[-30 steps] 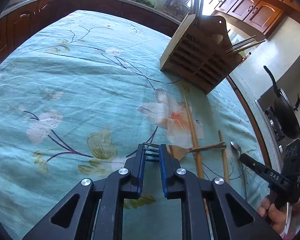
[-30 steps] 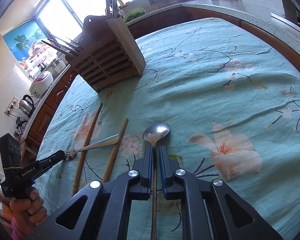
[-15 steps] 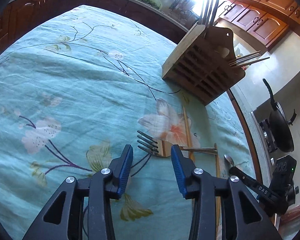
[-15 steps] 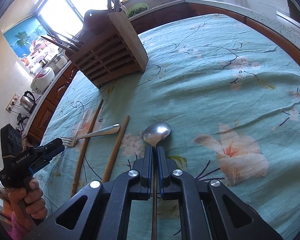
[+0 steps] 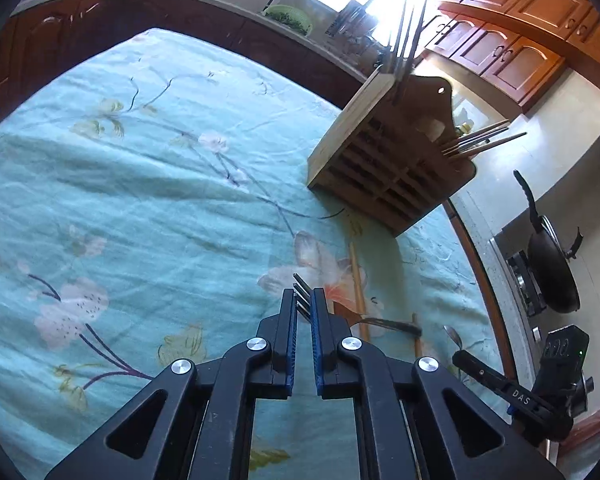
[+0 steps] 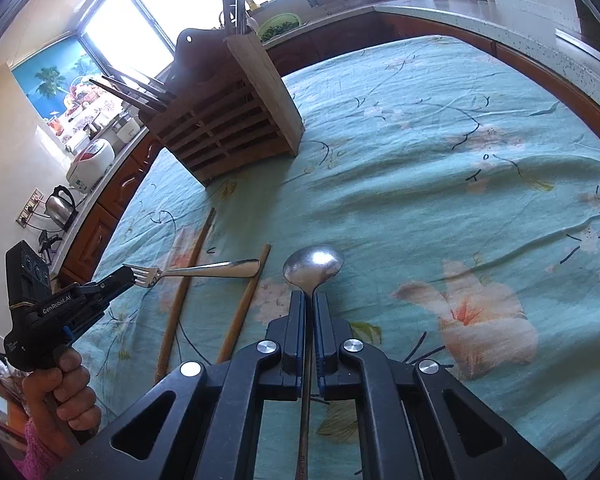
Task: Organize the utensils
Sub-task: 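Carry the fork and spoon upright over the wooden holder with both grippers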
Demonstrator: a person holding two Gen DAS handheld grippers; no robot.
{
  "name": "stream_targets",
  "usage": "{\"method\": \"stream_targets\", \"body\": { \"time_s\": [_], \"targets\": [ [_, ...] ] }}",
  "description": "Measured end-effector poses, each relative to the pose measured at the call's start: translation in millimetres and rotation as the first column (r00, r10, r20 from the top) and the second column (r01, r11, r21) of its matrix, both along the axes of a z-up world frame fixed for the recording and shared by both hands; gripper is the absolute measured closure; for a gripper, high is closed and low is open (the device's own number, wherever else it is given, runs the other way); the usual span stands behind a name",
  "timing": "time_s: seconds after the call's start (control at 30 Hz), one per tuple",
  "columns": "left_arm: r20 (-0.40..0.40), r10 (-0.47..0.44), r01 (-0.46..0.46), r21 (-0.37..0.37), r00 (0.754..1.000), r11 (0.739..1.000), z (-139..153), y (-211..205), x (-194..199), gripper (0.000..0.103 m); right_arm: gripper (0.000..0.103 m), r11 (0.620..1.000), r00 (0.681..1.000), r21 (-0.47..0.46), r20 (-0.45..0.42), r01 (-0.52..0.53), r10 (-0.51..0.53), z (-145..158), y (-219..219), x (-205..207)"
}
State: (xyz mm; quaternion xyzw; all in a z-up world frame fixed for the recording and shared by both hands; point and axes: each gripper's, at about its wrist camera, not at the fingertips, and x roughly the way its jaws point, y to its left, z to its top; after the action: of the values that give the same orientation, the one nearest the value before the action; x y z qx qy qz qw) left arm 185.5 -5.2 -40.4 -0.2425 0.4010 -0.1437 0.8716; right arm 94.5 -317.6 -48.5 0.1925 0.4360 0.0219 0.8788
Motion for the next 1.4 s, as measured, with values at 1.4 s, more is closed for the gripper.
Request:
{"method": "stream_targets", "body": {
  "time_s": [1.4],
  "targets": [
    [0.512, -0.134, -0.088, 0.387, 0.849, 0.918, 177, -17, -3, 0.103, 0.101, 0.966, 0.888, -0.247, 0.457, 0.077, 0.047, 182, 29, 60]
  ]
}}
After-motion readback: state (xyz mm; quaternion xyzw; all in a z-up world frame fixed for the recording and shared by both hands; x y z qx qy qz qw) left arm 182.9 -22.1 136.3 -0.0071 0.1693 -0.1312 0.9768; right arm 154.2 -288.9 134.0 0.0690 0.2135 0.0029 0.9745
